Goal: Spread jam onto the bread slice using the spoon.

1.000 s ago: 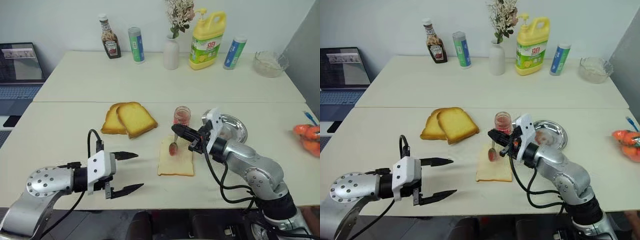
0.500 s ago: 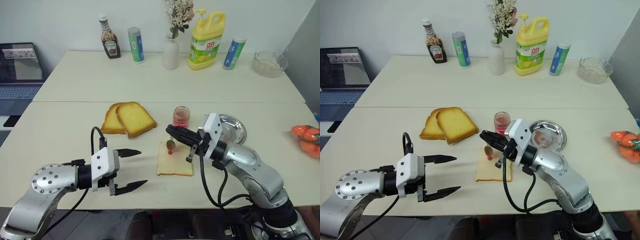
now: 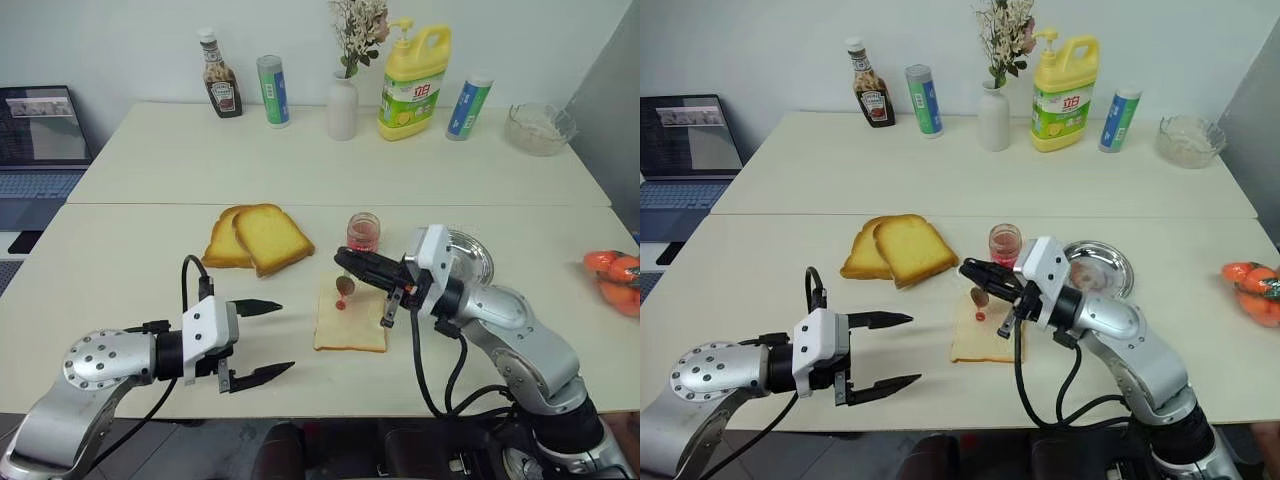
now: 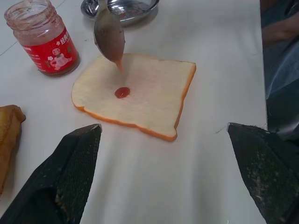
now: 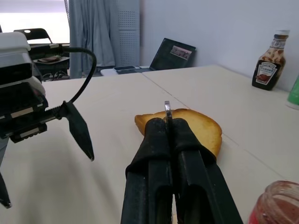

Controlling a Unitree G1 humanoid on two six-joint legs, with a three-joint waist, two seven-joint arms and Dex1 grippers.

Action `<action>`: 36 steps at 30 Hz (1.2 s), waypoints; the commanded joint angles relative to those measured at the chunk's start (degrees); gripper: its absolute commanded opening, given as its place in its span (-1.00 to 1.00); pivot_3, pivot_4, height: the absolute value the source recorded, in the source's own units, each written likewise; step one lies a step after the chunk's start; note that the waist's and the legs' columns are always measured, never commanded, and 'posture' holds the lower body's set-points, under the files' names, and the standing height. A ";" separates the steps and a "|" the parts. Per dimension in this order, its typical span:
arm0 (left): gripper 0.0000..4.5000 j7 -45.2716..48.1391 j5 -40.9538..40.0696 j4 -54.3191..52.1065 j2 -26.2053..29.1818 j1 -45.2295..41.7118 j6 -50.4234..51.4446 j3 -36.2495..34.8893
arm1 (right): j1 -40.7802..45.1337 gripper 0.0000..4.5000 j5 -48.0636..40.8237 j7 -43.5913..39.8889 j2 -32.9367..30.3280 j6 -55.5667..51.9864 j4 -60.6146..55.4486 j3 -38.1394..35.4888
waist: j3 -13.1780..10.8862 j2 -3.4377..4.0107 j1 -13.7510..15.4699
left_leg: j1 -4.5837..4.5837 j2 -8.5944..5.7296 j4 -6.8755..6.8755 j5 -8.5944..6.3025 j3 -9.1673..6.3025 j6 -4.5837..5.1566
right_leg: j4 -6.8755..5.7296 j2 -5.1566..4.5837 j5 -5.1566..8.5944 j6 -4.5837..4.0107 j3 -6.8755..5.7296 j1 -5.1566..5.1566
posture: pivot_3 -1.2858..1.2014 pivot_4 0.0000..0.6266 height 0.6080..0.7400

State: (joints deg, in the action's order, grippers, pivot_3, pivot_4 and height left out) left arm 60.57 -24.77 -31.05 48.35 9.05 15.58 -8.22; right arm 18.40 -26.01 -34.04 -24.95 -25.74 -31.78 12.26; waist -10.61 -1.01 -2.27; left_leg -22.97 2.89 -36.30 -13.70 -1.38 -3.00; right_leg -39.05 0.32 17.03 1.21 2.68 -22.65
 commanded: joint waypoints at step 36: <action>1.00 -0.34 -2.78 -0.47 -0.18 -4.32 -1.14 -1.08 | -4.51 -0.98 -29.11 28.39 21.87 -22.09 10.15 -16.58 | 0.06 -0.08 0.28 | 0.04 0.00 -0.01 0.00 -0.03 0.00 | -0.06 0.02 -0.01 -0.01 -0.01 0.05 | 0.03 -0.52 1.00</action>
State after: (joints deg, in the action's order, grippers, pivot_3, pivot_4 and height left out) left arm 59.73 -26.54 -30.80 47.51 4.71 14.77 -7.25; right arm 12.65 -55.30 -6.36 -3.91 -49.51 -21.82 -4.31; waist -10.56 -1.09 -1.99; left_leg -22.92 2.89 -36.32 -13.70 -1.41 -3.00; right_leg -39.11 0.35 17.03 1.20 2.68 -22.60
